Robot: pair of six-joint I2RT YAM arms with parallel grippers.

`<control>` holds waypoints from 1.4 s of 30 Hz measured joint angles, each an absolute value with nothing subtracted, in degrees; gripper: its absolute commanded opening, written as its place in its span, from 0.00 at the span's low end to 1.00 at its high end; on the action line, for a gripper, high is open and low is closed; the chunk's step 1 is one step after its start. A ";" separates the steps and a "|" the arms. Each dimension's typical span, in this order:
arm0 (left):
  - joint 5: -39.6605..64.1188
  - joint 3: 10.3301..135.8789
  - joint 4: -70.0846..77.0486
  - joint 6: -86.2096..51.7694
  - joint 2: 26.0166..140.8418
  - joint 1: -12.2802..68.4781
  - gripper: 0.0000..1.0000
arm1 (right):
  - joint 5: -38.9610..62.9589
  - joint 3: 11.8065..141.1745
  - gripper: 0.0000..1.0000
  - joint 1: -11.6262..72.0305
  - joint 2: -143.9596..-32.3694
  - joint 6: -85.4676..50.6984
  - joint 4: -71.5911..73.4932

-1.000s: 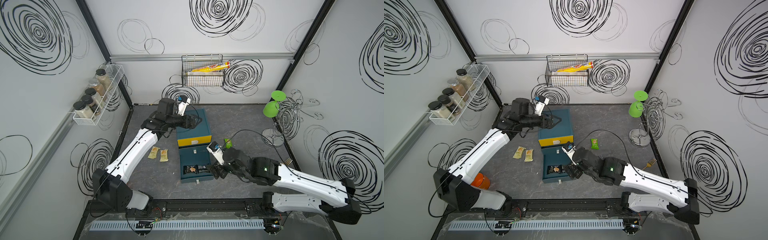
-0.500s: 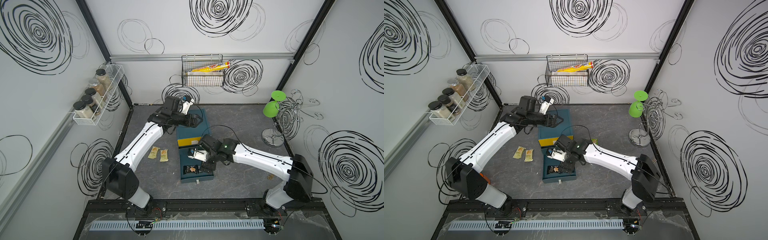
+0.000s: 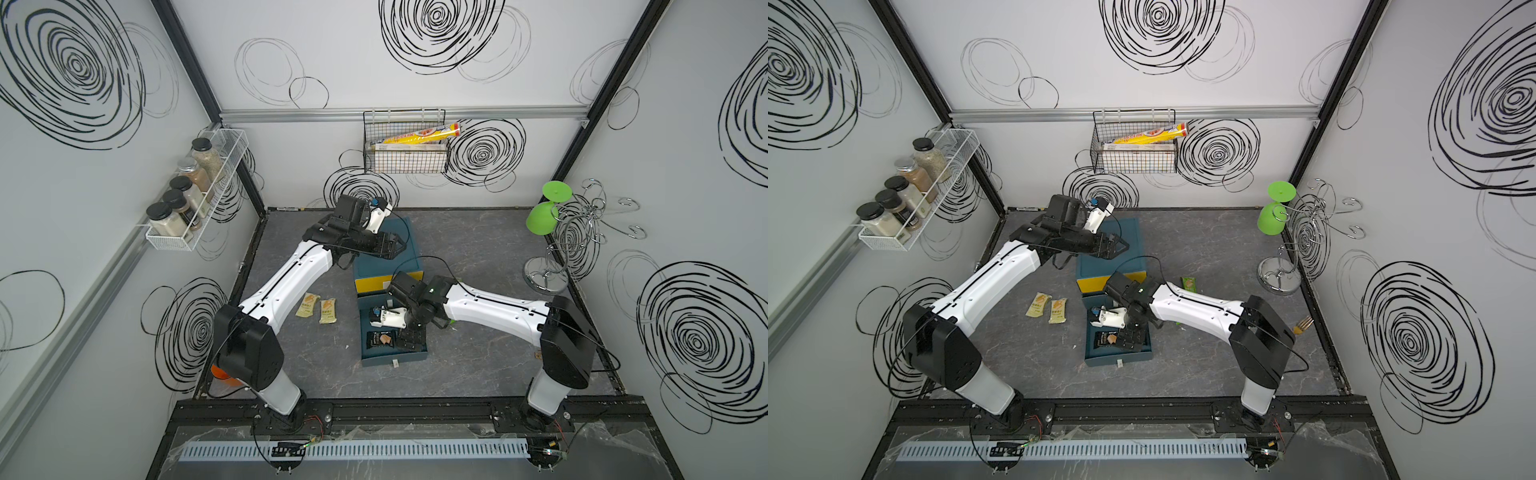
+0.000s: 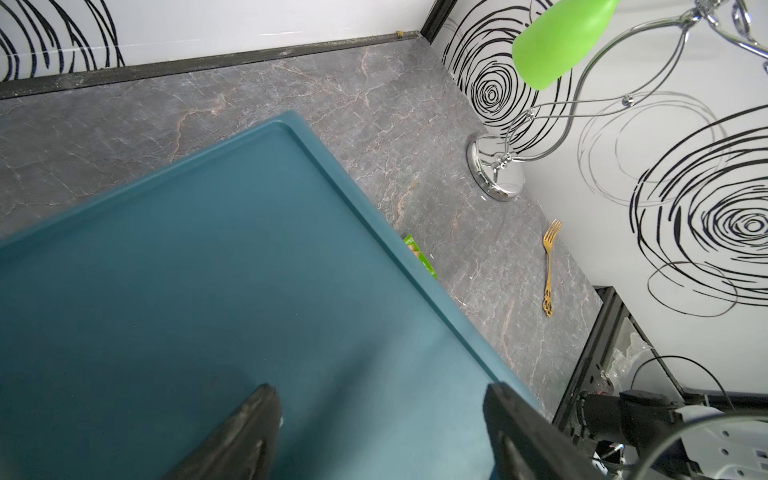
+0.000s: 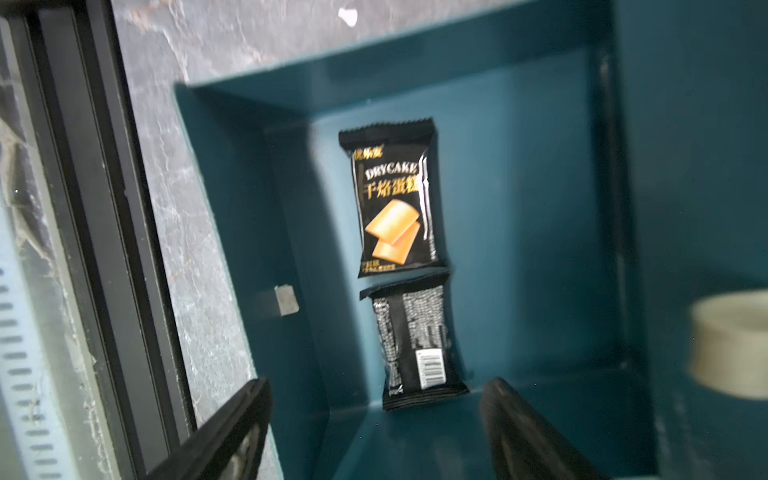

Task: Take the cookies out of the drawer
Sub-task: Pick up the cookie from the drawer.

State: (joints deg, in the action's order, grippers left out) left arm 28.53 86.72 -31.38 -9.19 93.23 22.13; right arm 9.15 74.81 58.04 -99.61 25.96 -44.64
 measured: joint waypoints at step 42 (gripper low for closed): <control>33.01 86.43 -29.52 -9.02 94.28 20.71 0.76 | -2.24 73.80 0.35 58.00 -110.50 27.57 -40.45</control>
